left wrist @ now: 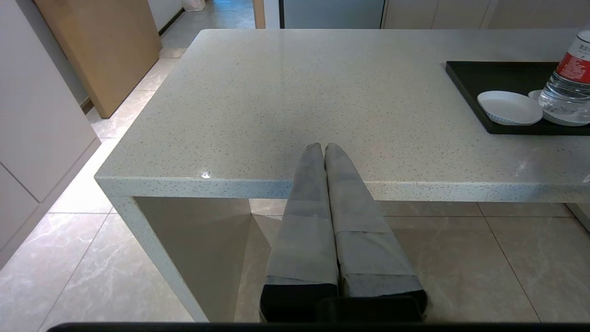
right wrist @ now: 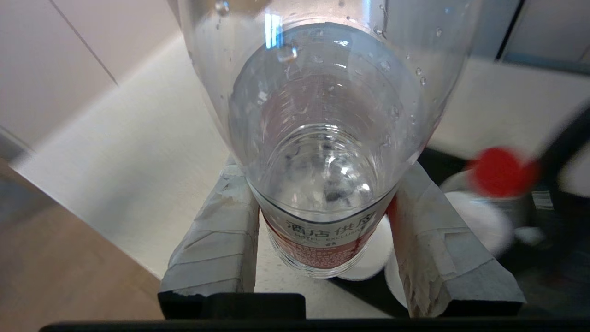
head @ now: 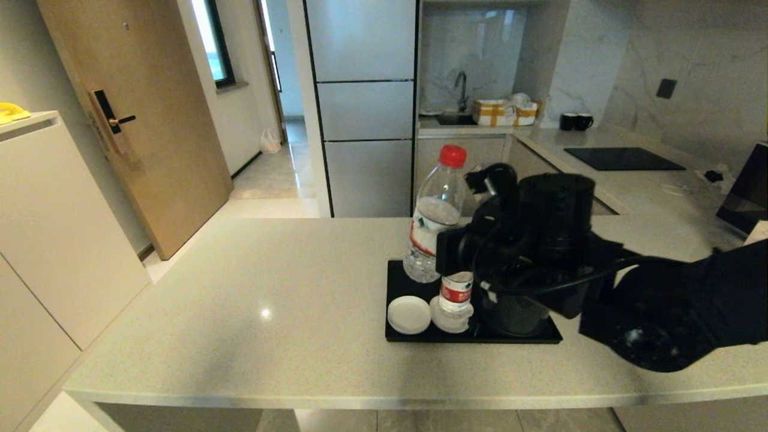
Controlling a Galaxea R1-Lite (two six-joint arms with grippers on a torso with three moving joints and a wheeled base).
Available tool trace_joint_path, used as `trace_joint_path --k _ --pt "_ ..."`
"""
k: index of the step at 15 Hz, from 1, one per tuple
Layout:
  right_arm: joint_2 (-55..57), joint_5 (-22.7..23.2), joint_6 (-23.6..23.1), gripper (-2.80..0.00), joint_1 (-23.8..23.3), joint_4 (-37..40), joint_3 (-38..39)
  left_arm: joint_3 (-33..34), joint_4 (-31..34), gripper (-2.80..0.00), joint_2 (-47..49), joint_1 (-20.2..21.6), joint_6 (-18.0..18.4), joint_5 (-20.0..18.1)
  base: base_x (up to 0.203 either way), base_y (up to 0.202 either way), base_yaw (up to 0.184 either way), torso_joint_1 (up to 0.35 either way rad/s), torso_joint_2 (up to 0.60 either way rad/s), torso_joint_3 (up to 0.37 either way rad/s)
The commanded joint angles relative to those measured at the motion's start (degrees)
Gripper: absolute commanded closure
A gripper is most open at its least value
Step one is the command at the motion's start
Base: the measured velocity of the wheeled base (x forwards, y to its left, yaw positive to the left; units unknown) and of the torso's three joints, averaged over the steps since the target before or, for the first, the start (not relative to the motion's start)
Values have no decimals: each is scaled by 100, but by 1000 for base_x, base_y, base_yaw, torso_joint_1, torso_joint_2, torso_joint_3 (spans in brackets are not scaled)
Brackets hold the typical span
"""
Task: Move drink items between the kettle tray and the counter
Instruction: Pick up the bottled water
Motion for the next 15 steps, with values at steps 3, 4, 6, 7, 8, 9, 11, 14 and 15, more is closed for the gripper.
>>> trace_joint_path --k 3,4,6,7,8,9,11,14,15 --pt "-1437 -111 125 0 -915 1931 -976 1 5 0 0 5 1 4 0 0 0 0 0 0" --pt "-1548 -121 181 0 -1271 2269 -1237 1 5 0 0 4 1 4 0 0 0 0 0 0" --pt "-1568 -266 235 0 -2017 2932 -1907 1 5 0 0 0 1 4 0 0 0 0 0 0" --pt "-1470 -451 248 0 -2382 3311 -2317 1 5 0 0 1 1 4 0 0 0 0 0 0" --pt "-1285 -682 260 0 -2787 3760 -2773 1 5 0 0 9 1 4 0 0 0 0 0 0" --pt "-1035 -882 282 0 -3204 4188 -3210 1 -2 0 0 4 1 4 0 0 0 0 0 0" --pt "-347 -1201 336 0 -3941 4745 -4027 1 -3 0 0 1 1 4 0 0 0 0 0 0" --pt "1075 -2002 260 0 -4664 4965 -5175 1 -2 0 0 0 1 4 0 0 0 0 0 0" --pt "1494 -2169 89 0 -4825 4894 -5375 1 5 0 0 0 1 4 0 0 0 0 0 0"
